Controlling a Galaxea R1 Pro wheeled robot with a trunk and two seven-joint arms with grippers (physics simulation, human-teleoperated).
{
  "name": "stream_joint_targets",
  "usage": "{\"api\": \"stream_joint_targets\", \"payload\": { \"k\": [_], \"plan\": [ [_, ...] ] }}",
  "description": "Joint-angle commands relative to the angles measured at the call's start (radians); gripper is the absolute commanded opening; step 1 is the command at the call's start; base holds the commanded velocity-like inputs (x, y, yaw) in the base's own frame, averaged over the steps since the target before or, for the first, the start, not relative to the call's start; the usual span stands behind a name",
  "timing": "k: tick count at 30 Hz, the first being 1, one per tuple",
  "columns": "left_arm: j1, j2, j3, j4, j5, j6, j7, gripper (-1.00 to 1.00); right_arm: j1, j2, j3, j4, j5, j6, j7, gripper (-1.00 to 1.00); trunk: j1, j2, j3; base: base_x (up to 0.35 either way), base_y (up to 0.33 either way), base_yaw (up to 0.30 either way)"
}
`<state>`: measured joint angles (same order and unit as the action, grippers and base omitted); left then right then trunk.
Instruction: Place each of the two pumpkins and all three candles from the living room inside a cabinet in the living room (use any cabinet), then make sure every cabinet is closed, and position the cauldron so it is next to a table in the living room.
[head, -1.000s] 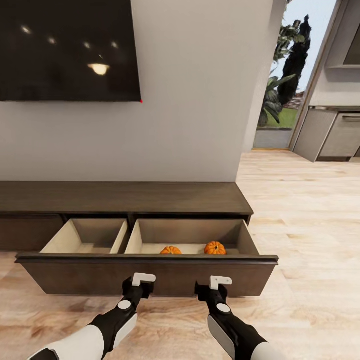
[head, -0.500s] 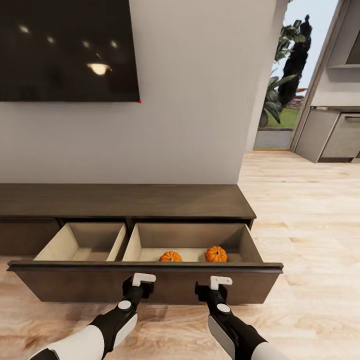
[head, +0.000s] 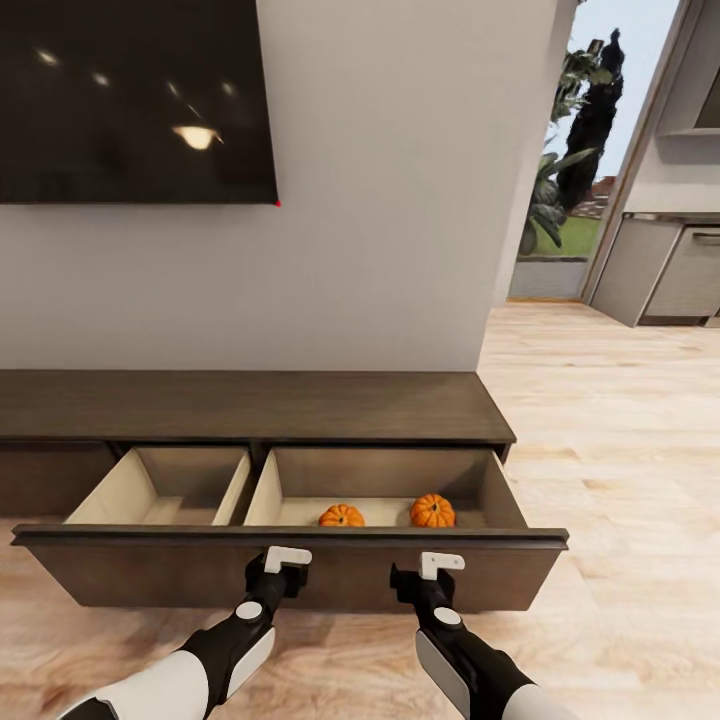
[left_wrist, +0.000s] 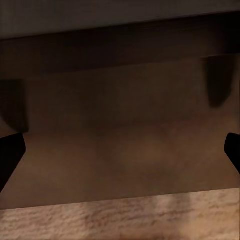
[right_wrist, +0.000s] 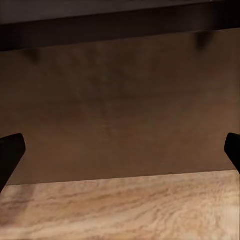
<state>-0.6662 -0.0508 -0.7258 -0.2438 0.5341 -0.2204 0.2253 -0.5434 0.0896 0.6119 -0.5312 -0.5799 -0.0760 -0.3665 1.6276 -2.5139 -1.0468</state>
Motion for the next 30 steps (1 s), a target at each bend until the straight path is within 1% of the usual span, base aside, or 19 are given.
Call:
{"api": "stream_joint_targets", "payload": {
  "k": [1,5,8,30],
  "plan": [
    [-0.001,0.0,-0.011,0.0,0.004,-0.003,0.006,1.0,-0.001,-0.001,0.008,0.0,-0.011,-0.007,-0.006,1.0,0.0,0.0,-0.001,0.057,0.0,0.0],
    [-0.001,0.0,-0.011,0.0,0.004,-0.004,0.006,1.0,-0.001,-0.001,0.008,0.0,-0.011,-0.007,-0.006,1.0,0.0,0.0,-0.001,0.047,0.0,0.0],
    [-0.001,0.0,-0.011,0.0,0.004,-0.002,0.006,1.0,-0.001,-0.001,0.008,0.0,-0.011,-0.007,-0.006,1.0,0.0,0.0,-0.001,0.19,0.0,0.0],
    [-0.001,0.0,-0.011,0.0,0.004,-0.002,0.006,1.0,-0.001,-0.001,0.008,0.0,-0.011,-0.007,-0.006,1.0,0.0,0.0,-0.001,0.285,0.0,0.0]
  ]
}}
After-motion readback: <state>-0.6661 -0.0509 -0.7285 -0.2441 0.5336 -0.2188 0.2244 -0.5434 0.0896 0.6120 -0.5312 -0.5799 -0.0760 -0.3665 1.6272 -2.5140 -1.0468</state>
